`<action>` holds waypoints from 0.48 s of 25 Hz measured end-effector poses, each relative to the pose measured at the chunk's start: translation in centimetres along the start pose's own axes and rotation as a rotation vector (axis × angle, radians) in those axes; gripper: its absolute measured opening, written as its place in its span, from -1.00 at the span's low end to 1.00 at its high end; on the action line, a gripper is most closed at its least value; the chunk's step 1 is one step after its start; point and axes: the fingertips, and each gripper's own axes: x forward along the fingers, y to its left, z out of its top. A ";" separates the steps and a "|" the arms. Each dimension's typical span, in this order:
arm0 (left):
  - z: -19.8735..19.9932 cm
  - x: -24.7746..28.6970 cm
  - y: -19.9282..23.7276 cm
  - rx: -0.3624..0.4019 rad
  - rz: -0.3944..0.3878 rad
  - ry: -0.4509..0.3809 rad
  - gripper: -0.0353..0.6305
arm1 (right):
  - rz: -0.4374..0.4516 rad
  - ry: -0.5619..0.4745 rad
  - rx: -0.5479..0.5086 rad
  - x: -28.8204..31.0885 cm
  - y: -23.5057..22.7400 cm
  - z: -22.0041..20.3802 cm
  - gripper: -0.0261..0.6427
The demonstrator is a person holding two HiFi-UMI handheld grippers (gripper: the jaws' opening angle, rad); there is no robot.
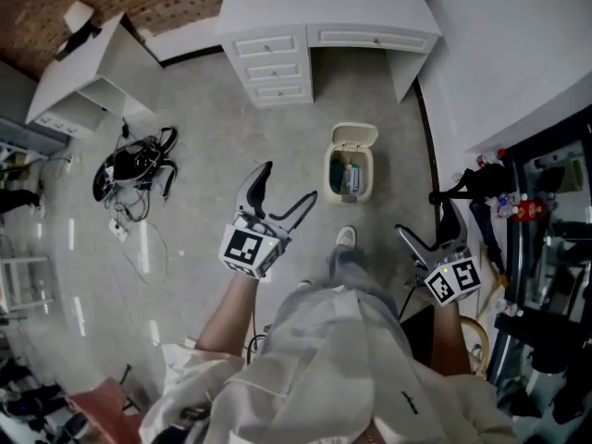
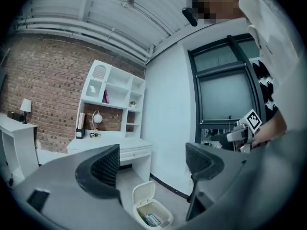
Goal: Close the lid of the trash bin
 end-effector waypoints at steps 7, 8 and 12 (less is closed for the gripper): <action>-3.2 9.4 2.0 0.018 0.034 0.081 0.41 | 0.115 0.104 -0.054 7.0 -7.9 -1.2 0.82; -4.0 10.6 2.3 0.024 0.035 0.091 0.41 | 0.124 0.108 -0.069 7.9 -8.8 -1.6 0.82; -7.5 14.6 3.6 0.039 0.022 0.121 0.40 | 0.146 0.117 -0.118 11.2 -11.7 -3.2 0.80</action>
